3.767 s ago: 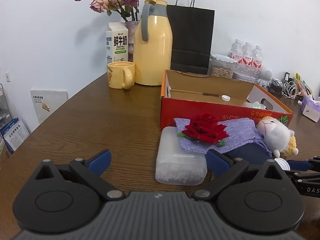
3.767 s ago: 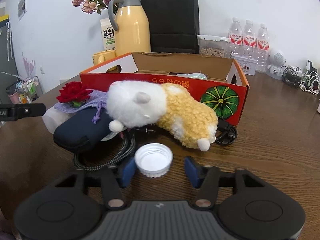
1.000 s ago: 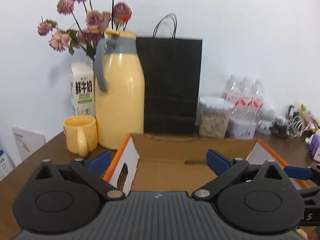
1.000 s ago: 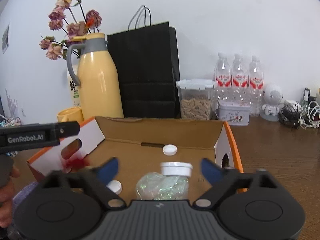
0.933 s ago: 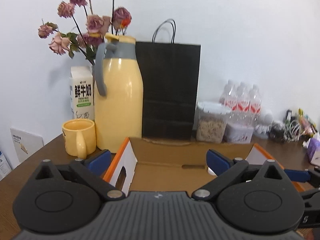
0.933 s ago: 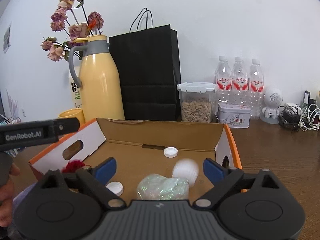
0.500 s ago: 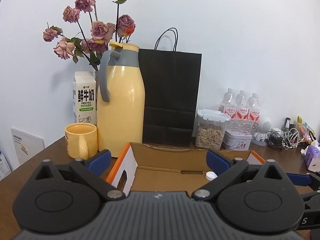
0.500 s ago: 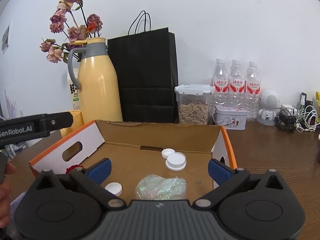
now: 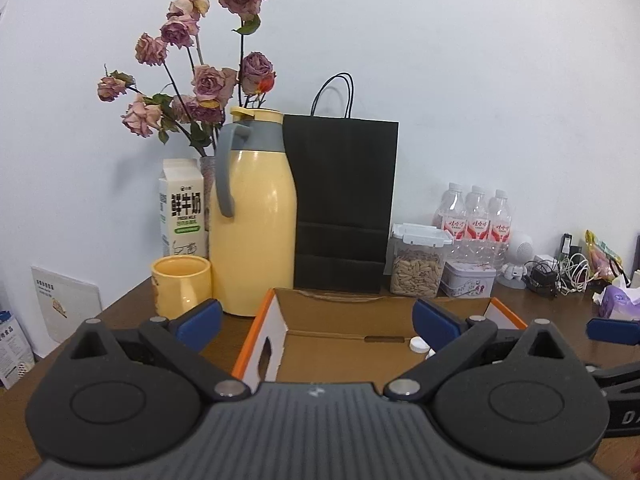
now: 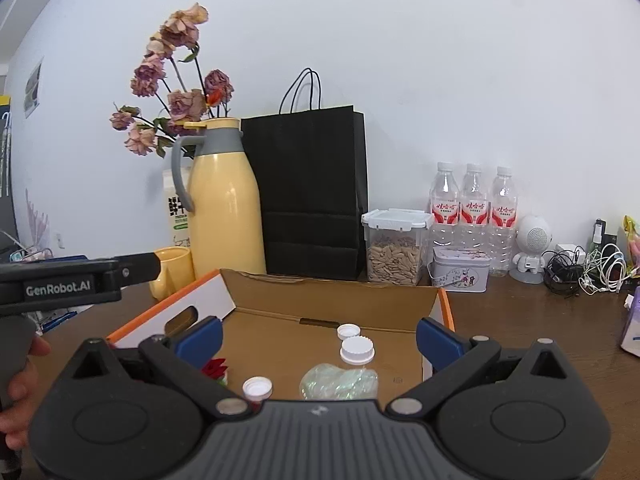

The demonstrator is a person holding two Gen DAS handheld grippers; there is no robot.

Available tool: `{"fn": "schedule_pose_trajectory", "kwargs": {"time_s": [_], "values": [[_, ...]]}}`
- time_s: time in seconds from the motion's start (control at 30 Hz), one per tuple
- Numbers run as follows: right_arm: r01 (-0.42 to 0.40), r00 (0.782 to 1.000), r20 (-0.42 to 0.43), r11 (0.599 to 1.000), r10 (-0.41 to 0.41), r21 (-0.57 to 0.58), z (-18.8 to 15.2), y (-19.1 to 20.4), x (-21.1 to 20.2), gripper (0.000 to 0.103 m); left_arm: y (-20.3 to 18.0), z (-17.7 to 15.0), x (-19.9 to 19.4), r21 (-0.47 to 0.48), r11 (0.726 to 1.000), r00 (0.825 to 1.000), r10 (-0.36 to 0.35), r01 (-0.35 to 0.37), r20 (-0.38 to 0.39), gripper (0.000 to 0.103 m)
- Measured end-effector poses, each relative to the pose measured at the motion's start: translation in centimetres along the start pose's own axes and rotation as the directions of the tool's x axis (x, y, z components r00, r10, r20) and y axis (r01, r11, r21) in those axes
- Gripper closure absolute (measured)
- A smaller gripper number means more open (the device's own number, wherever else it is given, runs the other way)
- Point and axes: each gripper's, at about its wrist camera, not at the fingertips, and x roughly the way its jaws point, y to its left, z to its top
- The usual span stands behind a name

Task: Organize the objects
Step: 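Move both tools out of the box toward the pile of items beside it, then grasp the white plastic bead box with the left tool while the right tool grasps the plush sheep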

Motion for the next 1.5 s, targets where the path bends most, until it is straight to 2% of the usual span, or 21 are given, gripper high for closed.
{"fn": "schedule_pose_trajectory", "kwargs": {"time_s": [0.37,0.67,0.9,1.07,1.3,1.5], "values": [[0.021,0.999,-0.046,1.0,-0.022,-0.006,-1.8,-0.4,-3.3,0.0,2.2,-0.9,-3.5,0.034,0.999,0.999,0.033,-0.032,-0.042,0.0],[0.028,0.99,-0.135,0.999,-0.03,-0.016,-4.6,-0.8,-4.3,0.0,3.8,-3.0,-5.0,0.067,0.996,0.988,0.072,-0.063,-0.137,0.0],[0.03,0.973,-0.227,0.998,-0.043,-0.064,-6.7,-1.3,-4.0,0.0,4.1,-5.4,-5.3,0.103,0.994,0.969,0.054,-0.03,-0.239,0.0],[-0.004,0.961,-0.276,0.995,-0.024,-0.099,-6.9,-1.3,-2.8,0.0,4.3,-6.9,-4.7,0.091,0.996,0.948,0.028,0.001,-0.317,0.0],[-0.06,0.946,-0.323,0.989,0.014,-0.132,-6.7,-1.1,-0.3,0.0,3.8,-8.1,-4.0,0.101,0.995,0.927,0.013,0.027,-0.375,0.0],[-0.142,0.936,-0.342,0.979,0.084,-0.148,-6.4,-1.1,1.2,0.001,3.7,-8.9,-3.2,0.1,0.995,0.914,0.012,0.031,-0.405,0.0]]}}
